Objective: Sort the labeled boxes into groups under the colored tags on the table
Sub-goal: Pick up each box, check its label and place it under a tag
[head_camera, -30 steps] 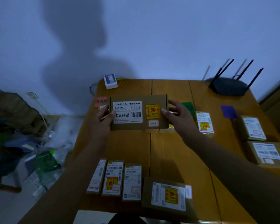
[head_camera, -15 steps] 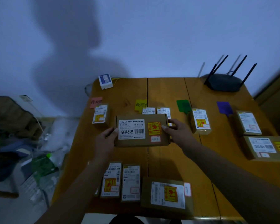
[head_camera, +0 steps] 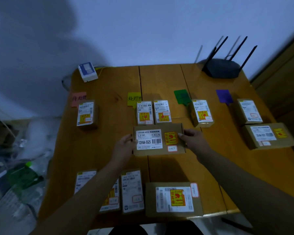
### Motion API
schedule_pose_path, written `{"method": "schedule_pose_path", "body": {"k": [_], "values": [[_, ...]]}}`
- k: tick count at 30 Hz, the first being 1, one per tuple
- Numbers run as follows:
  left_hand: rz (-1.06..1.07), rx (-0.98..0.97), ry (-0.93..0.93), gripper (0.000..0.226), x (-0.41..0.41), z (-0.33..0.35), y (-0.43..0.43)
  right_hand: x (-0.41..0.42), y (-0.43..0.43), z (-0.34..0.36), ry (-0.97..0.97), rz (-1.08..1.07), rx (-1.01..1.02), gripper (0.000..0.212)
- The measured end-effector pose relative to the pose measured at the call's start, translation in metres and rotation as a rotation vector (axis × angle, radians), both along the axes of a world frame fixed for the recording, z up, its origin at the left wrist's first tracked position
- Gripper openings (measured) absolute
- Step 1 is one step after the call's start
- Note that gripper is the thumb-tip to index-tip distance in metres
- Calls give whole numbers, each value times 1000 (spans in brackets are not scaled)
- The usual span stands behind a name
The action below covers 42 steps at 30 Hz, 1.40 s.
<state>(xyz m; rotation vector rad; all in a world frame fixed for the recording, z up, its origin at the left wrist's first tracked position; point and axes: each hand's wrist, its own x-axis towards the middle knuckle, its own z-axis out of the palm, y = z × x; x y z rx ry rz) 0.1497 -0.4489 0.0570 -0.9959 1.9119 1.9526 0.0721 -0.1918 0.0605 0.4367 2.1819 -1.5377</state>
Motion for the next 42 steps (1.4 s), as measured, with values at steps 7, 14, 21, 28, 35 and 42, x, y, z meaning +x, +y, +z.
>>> {"method": "schedule_pose_path", "body": {"k": [7,14,21,28,35,42], "values": [[8,2,-78,52,-33,-41,19,-27,5,-56,-113,-19,41,13],[17,1,-93,47,-40,-62,20,-39,3,-79,-95,36,-8,32],[109,-219,24,61,-8,-37,34,-27,17,-72,19,54,45,58],[-726,-409,91,81,63,-10,72,10,40,-57,13,215,92,48],[-1474,-1008,197,144,103,-47,89,51,46,-50,-29,148,93,41],[-1449,-993,375,133,75,-12,77,77,56,-13,-264,600,-12,41]]}}
